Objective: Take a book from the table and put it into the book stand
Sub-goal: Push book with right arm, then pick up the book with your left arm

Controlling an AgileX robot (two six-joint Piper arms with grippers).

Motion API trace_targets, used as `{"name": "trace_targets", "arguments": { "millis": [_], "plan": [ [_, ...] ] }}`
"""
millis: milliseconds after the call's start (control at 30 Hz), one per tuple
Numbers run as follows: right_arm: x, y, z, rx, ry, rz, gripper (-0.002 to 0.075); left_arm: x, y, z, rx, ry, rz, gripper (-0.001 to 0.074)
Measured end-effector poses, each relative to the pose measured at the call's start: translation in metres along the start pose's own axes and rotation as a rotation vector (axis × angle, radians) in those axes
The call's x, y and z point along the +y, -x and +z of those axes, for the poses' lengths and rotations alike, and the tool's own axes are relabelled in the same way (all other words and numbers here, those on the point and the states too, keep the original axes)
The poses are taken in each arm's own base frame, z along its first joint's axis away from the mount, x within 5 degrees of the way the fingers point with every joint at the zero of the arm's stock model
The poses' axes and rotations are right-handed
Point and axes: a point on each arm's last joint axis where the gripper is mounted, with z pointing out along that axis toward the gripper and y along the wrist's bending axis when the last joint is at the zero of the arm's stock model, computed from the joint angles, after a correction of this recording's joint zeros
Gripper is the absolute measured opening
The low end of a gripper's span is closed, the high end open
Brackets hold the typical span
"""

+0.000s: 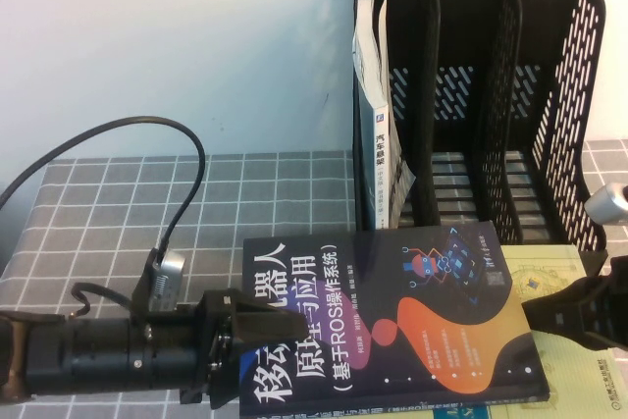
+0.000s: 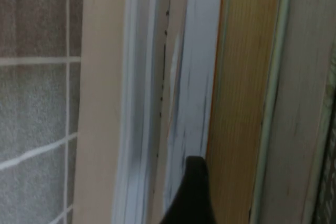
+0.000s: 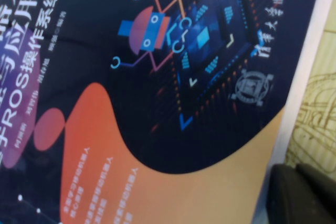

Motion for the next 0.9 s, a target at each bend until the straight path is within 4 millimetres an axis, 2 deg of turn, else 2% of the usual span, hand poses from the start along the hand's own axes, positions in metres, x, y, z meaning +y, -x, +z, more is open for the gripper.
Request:
{"name": "trace_targets", "arguments": {
  "millis": [167,333,467,567,733,900],
  "plan": [
    [0.000,0.000,0.000,-0.001,0.001,0.002,-0.0003,0.001,0.003,-0.004,-0.014,-0.008,-0.025,0.0499],
    [0.000,0.000,0.000,-0.001,0.001,0.000,-0.0003,0.004,0.010,-0.014,-0.056,-0.010,-0.043,0.0477],
    [0.000,0.000,0.000,-0.002,0.001,0.000,-0.0003,0.004,0.010,-0.014,-0.059,-0.010,-0.040,0.0443],
    [0.000,0.000,0.000,-0.005,0.003,-0.006,-0.0003,0.000,0.009,-0.008,-0.041,-0.022,-0.023,0.0359],
    [0.000,0.000,0.000,-0.005,0.003,-0.009,-0.0003,-0.003,0.009,-0.008,-0.036,-0.058,-0.026,0.0126],
    [0.005,0.001,-0.006,-0.025,0.004,-0.035,-0.0003,-0.005,0.013,-0.023,-0.070,-0.052,-0.019,0.0111]
  ]
}}
